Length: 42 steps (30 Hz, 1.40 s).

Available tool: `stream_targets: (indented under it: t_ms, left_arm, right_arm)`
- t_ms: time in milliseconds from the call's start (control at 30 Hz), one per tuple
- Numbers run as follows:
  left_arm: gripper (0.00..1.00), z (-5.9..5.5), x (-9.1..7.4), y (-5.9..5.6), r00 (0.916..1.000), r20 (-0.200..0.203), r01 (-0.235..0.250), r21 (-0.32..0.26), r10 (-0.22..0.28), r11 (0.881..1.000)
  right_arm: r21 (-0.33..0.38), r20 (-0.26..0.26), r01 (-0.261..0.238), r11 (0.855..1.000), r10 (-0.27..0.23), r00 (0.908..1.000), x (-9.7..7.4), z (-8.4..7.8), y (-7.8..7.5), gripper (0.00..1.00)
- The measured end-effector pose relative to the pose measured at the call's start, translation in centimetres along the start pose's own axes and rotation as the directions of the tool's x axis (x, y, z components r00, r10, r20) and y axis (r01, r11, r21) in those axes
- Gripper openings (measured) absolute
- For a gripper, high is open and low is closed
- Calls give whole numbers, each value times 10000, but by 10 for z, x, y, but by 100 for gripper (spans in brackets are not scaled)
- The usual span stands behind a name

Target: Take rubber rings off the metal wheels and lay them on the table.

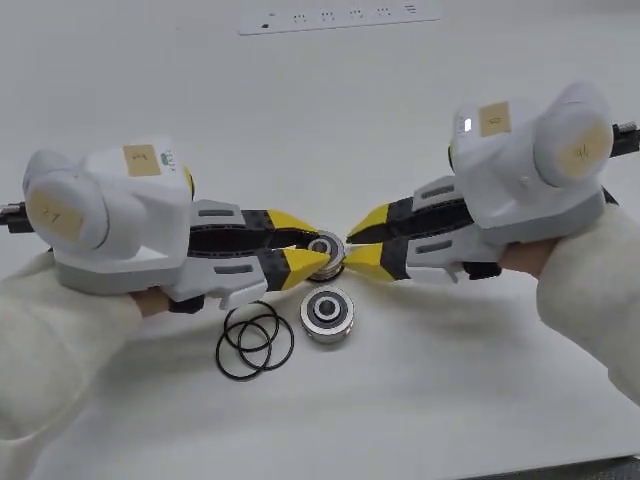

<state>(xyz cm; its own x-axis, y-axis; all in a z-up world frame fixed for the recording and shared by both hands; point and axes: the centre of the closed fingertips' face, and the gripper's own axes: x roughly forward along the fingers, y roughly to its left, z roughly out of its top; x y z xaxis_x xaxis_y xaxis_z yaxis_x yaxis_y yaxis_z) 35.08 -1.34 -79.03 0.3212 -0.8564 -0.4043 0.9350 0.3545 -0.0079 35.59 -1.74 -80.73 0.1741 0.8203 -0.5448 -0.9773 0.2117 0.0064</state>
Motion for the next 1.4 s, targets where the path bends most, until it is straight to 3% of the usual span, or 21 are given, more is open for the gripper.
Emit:
stream_targets:
  t_ms: [233, 400, 467, 533, 733, 933, 1100, 1400]
  left_arm:
    - [14, 0, 0, 0, 10000, 7, -8, -22, 8, 10000]
    - [14, 0, 0, 1, 10000, 17, -10, -52, 10, 10000]
    - [14, 0, 0, 1, 10000, 32, -11, -71, 11, 10000]
    - [14, 0, 0, 1, 10000, 33, -18, -67, 18, 10000]
    - [14, -1, 0, 1, 10000, 38, -20, -68, 20, 10000]
    - [14, -1, 0, 0, 10000, 42, -24, -74, 24, 10000]
    - [14, -1, 0, 0, 10000, 50, -31, -83, 31, 10000]
    - [14, -1, -1, 0, 9999, 101, -54, -101, 55, 9999]
  right_arm:
    - [-137, 212, -204, 9997, 207, 9996, 5, 6, 8, 17]
    - [-120, 3, -125, 9999, 125, 9999, 2, 0, 6, 11]
    - [-196, -27, 139, 9997, -140, 9999, -1, -2, 0, 0]
    - [241, -2, -23, 9997, 23, 10000, 0, -2, 1, 0]
    - [110, -108, 92, 9999, -91, 9999, 3, -2, -1, 0]
    - [640, -3, -126, 9979, 126, 9999, 3, -1, 1, 10]
    - [758, 16, -112, 9971, 111, 9999, 5, -3, 0, 11]
    - [906, 2, -167, 9957, 168, 9999, 3, -4, 4, 1]
